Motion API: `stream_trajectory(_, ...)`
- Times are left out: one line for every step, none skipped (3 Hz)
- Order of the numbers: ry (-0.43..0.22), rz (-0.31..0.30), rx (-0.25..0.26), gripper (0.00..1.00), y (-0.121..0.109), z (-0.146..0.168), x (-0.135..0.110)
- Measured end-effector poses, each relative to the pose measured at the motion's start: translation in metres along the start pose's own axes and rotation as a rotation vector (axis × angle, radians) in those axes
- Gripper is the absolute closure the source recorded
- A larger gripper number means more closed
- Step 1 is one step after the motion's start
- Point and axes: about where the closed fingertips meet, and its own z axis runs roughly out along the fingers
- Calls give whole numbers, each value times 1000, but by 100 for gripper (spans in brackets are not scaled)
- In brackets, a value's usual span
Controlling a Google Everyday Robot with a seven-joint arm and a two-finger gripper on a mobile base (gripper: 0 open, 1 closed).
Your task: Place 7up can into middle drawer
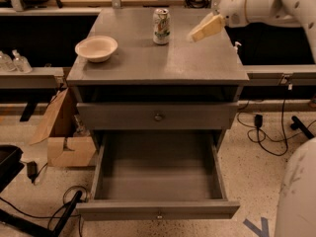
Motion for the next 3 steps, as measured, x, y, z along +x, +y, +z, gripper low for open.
stream_trajectory(1,7,2,0,0,5,6)
stream_trajectory(-21,52,7,0,-5,28,15)
stream_trajectory(-122,135,49,0,-22,80,19)
